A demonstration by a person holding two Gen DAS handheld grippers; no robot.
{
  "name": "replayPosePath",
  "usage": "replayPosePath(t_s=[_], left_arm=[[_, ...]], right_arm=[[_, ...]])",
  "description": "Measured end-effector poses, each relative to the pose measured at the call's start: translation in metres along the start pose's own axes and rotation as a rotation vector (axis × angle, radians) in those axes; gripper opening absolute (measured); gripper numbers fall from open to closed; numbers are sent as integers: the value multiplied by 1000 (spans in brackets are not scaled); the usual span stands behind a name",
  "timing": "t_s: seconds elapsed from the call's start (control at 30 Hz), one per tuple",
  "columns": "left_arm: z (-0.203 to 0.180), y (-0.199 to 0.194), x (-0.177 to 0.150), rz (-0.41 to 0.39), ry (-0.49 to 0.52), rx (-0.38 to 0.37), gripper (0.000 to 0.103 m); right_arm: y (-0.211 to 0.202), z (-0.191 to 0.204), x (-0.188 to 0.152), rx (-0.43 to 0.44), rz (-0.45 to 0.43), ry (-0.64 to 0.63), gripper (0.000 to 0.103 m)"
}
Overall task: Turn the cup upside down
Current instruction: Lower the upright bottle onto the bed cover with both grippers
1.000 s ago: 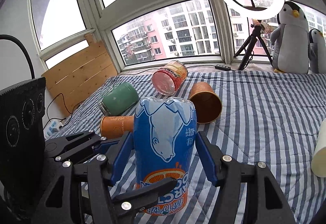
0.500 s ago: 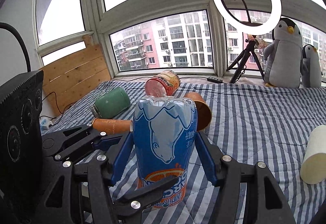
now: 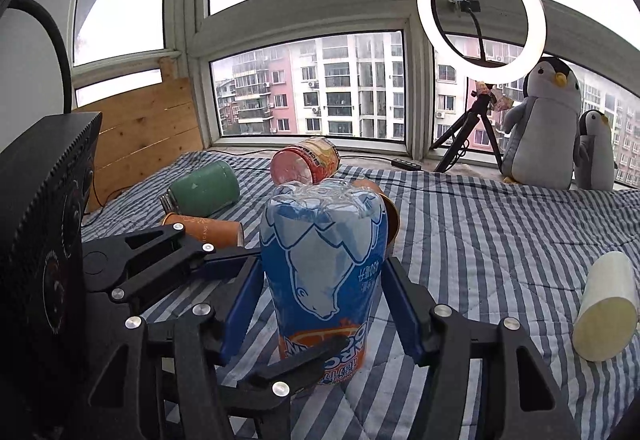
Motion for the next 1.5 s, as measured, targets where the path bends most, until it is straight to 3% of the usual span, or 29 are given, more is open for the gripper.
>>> replayPosePath(t_s=[0.57,1.0,1.37,1.5], left_arm=[[-2,-12,-8,15,33,8,67],[5,-18,-12,9,19,-10,74],[-4,-14,-17,30,52,-22,73],[-6,-15,-17,26,61,-23,73]], right_arm=[[-8,3,-7,17,0,12,57],[-11,6,-9,21,-12,16,58],[-18,13,-16,68,1,2,58],[-21,17,-17,42,-7,-14,58]])
Point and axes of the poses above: each gripper's, at about its wrist camera, not at the fingertips, and y roughly the way its jaws point, z to its left, x to its top, the point moved 1 cm from there along y, roughly the way its jaws point, and after that the axes turned 5 degrees about x, right-handed, at the moved point
